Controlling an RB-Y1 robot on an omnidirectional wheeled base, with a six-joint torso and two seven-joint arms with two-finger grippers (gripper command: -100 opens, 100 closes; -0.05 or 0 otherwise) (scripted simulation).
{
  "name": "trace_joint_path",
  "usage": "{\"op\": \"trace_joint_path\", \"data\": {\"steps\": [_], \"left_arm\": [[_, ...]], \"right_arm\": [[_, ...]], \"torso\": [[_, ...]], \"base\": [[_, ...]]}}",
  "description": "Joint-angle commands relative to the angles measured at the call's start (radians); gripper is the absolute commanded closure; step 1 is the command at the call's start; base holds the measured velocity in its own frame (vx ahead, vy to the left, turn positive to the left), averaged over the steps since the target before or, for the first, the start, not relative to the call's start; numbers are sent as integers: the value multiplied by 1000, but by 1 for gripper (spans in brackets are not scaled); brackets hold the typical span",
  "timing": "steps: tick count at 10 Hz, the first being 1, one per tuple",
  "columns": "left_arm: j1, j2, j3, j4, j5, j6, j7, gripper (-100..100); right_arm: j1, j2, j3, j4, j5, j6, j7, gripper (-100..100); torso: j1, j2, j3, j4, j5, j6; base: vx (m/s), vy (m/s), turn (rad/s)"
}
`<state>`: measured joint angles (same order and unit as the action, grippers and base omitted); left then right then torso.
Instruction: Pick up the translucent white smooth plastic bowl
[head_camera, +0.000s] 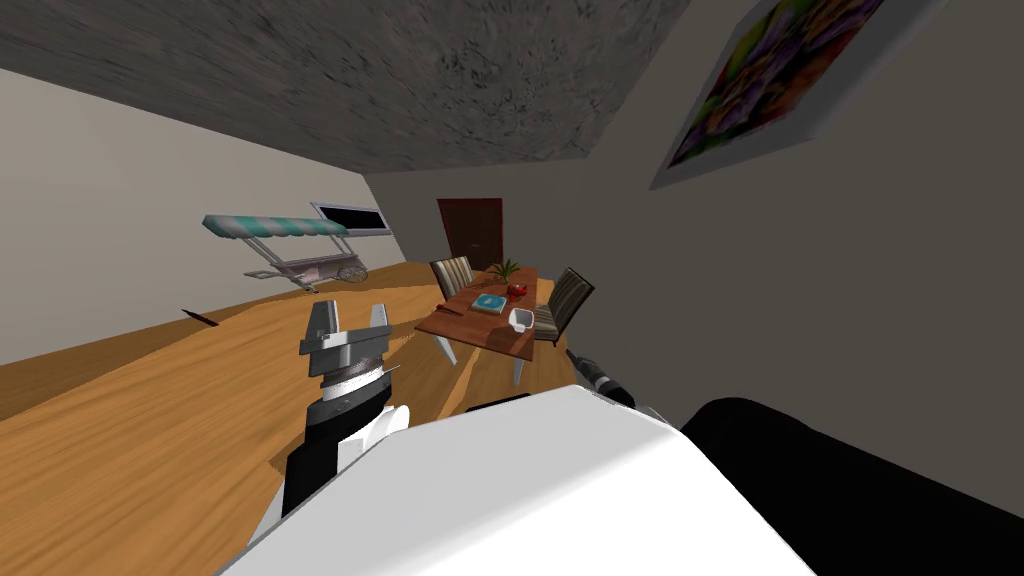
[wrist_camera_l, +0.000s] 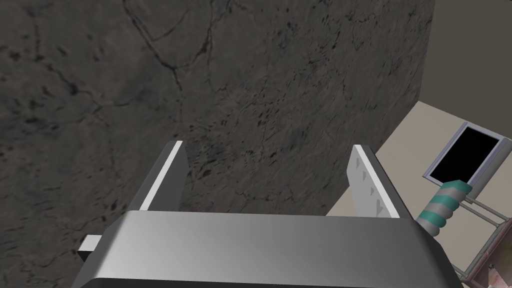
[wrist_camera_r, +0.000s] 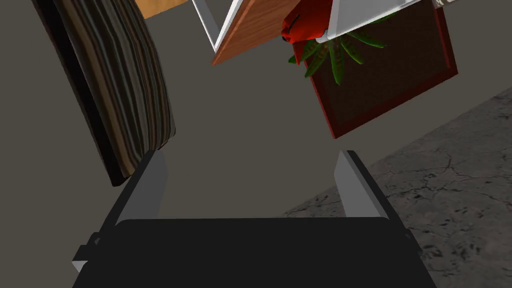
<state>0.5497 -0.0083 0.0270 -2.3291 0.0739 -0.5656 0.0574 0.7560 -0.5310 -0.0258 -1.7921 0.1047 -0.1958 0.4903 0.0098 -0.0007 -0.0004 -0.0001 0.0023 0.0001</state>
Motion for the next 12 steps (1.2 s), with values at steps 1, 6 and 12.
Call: {"op": "trace_joint_path", "data": {"steps": [1,6,12], "left_arm": [[0,0,0,0,0,0,0,0],[0,0,0,0,0,0,0,0],[0,0,0,0,0,0,0,0]], "right_arm": [[3,-50,-5,39,-8,15,21,-100],[62,-173,-2,151,2,44,118,-100],[119,-331,13,314,30,55,237,-100]], "torso": [[0,0,0,0,0,0],[-6,0,0,0,-1,0],[0,-2,-1,0,0,0]], "base": [[15,120,13],[24,84,62],[54,148,103]]}}
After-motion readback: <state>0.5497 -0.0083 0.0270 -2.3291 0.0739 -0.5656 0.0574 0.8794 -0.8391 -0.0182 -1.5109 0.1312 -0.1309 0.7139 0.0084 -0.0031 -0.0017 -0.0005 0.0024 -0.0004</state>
